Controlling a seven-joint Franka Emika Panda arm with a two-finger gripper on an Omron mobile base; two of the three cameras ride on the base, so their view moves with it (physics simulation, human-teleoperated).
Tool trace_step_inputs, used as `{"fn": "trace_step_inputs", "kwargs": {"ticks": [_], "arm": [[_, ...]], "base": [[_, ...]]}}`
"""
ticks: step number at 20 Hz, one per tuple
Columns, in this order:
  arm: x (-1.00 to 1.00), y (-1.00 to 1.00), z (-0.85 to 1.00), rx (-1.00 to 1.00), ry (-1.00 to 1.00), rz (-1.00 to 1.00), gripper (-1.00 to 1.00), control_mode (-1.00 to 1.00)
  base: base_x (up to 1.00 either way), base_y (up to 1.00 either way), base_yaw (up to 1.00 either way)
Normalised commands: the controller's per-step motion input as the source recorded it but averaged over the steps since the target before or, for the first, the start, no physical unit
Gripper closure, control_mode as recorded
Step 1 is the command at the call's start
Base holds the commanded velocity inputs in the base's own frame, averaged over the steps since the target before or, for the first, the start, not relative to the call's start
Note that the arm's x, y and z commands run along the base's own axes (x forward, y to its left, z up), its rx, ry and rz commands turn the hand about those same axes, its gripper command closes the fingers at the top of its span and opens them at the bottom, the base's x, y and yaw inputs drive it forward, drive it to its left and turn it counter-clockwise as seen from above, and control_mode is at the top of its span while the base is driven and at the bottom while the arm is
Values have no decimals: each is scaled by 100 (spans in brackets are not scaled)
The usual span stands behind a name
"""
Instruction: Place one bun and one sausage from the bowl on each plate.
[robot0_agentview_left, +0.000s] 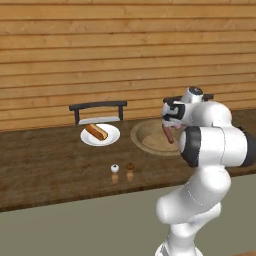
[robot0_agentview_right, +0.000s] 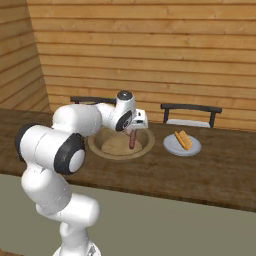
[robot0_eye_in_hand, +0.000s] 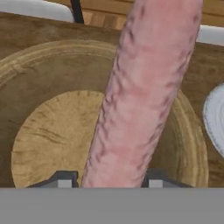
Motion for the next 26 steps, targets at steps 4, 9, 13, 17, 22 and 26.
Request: {"fn": "trace_step_inputs", "kwargs": {"ticks": [4, 9, 13, 17, 22, 26], "arm": [[0, -92, 50, -17, 0, 21, 100, -100], [0, -94, 22, -17, 5, 17, 100, -100], [0, -93, -17, -2, 3, 8, 100, -100], [0, -68, -34, -2, 7, 5, 100, -100], [7, -6, -11, -13, 19, 13, 100, -100], [20, 8, -34, -15, 16, 18, 100, -100]], "base": [[0, 0, 0], [0, 0, 0], [0, 0, 0], [0, 0, 0], [0, 0, 0], [0, 0, 0]]}}
